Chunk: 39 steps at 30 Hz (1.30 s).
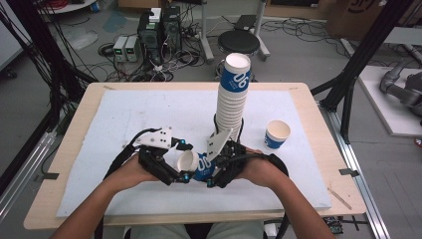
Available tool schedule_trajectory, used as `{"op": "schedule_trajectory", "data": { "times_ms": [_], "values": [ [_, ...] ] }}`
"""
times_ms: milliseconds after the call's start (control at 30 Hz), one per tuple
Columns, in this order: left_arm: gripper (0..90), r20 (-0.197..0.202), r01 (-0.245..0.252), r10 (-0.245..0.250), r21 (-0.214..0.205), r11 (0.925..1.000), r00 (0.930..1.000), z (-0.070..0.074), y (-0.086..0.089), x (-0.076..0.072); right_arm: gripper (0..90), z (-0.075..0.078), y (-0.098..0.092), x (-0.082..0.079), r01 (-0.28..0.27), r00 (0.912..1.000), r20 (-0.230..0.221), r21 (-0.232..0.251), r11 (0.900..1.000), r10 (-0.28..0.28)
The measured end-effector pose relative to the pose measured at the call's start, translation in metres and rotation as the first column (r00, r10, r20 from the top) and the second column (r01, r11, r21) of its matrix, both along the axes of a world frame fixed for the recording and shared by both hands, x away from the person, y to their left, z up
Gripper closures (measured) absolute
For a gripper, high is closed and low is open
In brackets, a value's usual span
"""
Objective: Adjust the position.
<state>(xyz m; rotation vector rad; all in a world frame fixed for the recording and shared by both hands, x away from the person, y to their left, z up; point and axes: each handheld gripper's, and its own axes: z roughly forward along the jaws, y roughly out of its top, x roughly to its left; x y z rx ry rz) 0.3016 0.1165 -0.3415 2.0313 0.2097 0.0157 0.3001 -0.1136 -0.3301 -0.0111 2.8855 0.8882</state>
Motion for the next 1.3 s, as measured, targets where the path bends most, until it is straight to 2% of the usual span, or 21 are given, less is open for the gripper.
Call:
{"op": "schedule_trajectory", "data": {
  "times_ms": [267,333,533,633,700,800,833,867,1000,1067,1200,1233,1267,1300],
  "values": [
    [19.0,-0.015,0.022,-0.021,0.020,0.9996,0.9997,-0.001,-0.002,0.002,29.1,0.002,0.010,0.001,-0.020,0.9997,0.012,-0.082,0.9964,0.021],
    [23.2,-0.026,0.024,-0.023,0.019,0.9995,0.9994,-0.002,-0.002,0.002,29.0,0.004,0.012,0.001,-0.025,0.9996,0.010,-0.090,0.9957,0.026],
    [28.1,-0.040,0.041,-0.039,0.034,0.9986,0.9984,-0.003,-0.002,0.003,29.1,0.004,0.011,0.001,-0.025,0.9996,0.012,-0.099,0.9948,0.026],
    [29.3,-0.026,0.040,-0.039,0.038,0.9984,0.9989,-0.003,-0.003,0.003,29.1,0.004,0.010,0.001,-0.026,0.9995,0.015,-0.100,0.9946,0.028],
    [29.8,-0.019,0.043,-0.042,0.025,0.9988,0.9989,-0.004,-0.002,0.002,28.9,0.004,0.009,0.001,-0.031,0.9994,0.011,-0.096,0.9949,0.032],
    [29.5,-0.011,0.045,-0.045,0.006,0.9990,0.9989,-0.005,0.000,0.003,24.7,0.004,0.006,0.002,-0.049,0.9985,0.020,-0.064,0.9968,0.050],
    [29.4,-0.016,0.043,-0.043,-0.009,0.9990,0.9990,-0.006,0.001,0.003,22.0,0.004,0.002,0.003,-0.031,0.9995,0.010,-0.024,0.9993,0.031],
    [29.4,-0.013,0.043,-0.043,-0.018,0.9989,0.9990,-0.006,0.002,0.003,22.0,0.004,0.002,0.003,-0.031,0.9995,0.010,-0.024,0.9993,0.031],
    [29.5,-0.010,0.046,-0.046,-0.036,0.9983,0.9989,-0.008,0.006,0.004,20.5,0.005,-0.006,0.003,0.000,1.0000,-0.008,0.075,0.9972,0.001],
    [29.5,-0.014,0.039,-0.040,-0.055,0.9977,0.9991,-0.009,0.009,0.004,20.5,0.006,-0.012,0.003,-0.001,1.0000,-0.007,0.120,0.9928,0.002],
    [29.4,-0.017,0.025,-0.026,-0.096,0.9951,0.9995,-0.009,0.015,0.005,20.5,0.007,-0.020,0.003,0.022,0.9997,-0.018,0.178,0.9837,-0.019],
    [29.4,-0.017,0.022,-0.024,-0.101,0.9946,0.9996,-0.010,0.016,0.005,20.5,0.007,-0.024,0.003,0.036,0.9992,-0.024,0.210,0.9770,-0.031],
    [29.4,-0.013,0.018,-0.020,-0.111,0.9937,0.9997,-0.010,0.018,0.005,20.5,0.007,-0.029,0.003,0.049,0.9986,-0.033,0.261,0.9641,-0.042],
    [29.4,-0.013,0.013,-0.014,-0.124,0.9922,0.9998,-0.011,0.020,0.005,20.5,0.007,-0.029,0.003,0.049,0.9986,-0.033,0.261,0.9641,-0.042]
  ]
}}
